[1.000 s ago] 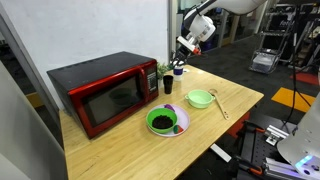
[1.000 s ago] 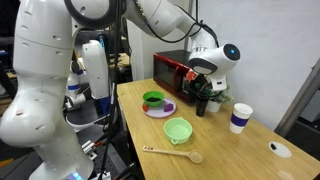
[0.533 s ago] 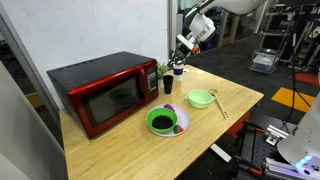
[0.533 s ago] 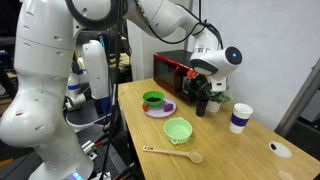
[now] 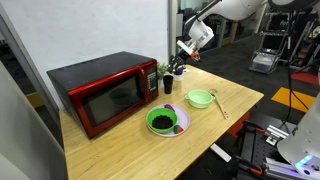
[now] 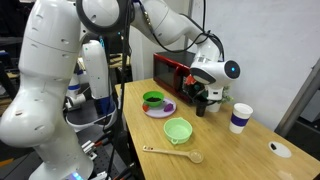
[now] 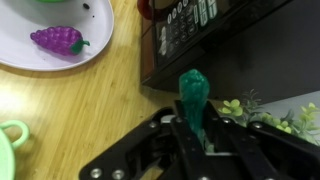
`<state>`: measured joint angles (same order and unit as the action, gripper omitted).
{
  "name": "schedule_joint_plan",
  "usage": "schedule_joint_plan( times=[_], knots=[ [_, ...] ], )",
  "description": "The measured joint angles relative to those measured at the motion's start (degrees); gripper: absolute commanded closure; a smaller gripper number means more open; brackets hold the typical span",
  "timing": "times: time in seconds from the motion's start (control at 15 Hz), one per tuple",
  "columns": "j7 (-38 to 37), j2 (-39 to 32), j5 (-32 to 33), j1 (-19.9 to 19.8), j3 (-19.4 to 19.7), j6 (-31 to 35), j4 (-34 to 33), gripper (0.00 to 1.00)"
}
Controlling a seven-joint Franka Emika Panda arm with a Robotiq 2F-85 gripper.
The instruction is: Put the green object in the black cup
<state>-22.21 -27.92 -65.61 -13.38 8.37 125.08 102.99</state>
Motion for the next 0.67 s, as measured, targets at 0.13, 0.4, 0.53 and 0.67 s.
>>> schedule_joint_plan(
  times=[0.13, 0.4, 0.53, 0.67],
  knots=[
    [0.03, -0.47, -1.46, 0.00, -0.02, -0.47, 0.01, 0.94],
    [0.43, -1.66, -3.95, 0.00, -0.15, -1.59, 0.01, 0.94],
    [0.65, -2.11, -4.83, 0.01, -0.33, -1.83, 0.00, 0.94],
    [1.21, -2.65, -5.75, 0.03, -0.58, -1.89, 0.01, 0.94]
  ],
)
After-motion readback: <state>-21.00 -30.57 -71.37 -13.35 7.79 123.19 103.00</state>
